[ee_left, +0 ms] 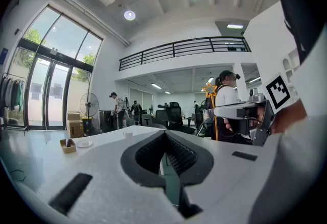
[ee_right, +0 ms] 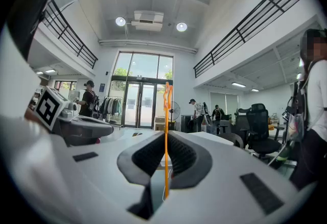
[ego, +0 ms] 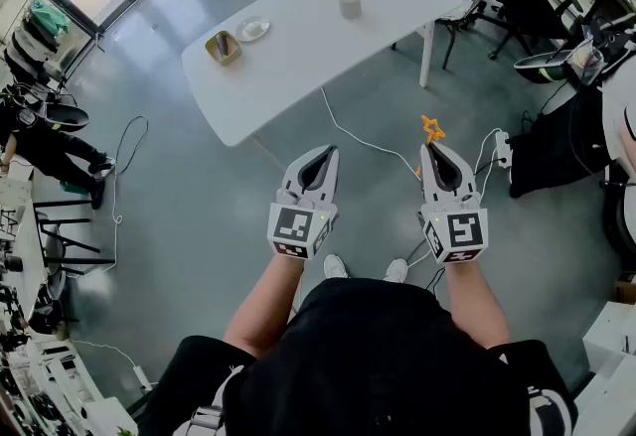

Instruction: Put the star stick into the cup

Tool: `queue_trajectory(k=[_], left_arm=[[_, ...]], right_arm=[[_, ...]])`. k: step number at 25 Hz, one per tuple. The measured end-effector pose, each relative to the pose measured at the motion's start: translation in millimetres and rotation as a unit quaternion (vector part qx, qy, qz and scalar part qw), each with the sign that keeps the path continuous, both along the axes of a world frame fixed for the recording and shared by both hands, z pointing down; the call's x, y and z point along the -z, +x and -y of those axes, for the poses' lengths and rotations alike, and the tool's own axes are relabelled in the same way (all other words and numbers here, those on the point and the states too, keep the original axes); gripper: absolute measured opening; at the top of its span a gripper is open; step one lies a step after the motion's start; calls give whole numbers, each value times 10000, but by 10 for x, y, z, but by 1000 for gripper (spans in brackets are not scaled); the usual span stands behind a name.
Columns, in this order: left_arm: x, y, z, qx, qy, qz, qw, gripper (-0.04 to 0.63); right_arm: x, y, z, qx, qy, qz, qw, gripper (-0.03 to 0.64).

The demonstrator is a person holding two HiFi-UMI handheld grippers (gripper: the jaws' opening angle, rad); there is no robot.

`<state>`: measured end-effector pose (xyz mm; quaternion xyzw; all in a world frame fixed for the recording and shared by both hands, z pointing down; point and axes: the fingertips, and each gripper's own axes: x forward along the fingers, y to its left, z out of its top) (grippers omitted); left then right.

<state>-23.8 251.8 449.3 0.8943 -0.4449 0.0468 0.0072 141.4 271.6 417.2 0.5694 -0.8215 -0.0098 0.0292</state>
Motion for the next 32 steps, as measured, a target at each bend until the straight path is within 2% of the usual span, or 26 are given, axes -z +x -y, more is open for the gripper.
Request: queue_trajectory(k=[12, 24, 32], left_arm=[[-28, -67, -49, 92, -33, 46, 9999, 11], [-119, -616, 97, -30, -50, 98, 9999, 11], [-188, -823, 327, -213, -92, 142, 9996, 11]], right_arm=[[20, -18, -2, -3, 20, -46, 10000, 20], [-6, -475, 142, -244, 85, -97, 9996, 21], [-26, -625, 301, -399, 59, -119, 9991, 21]])
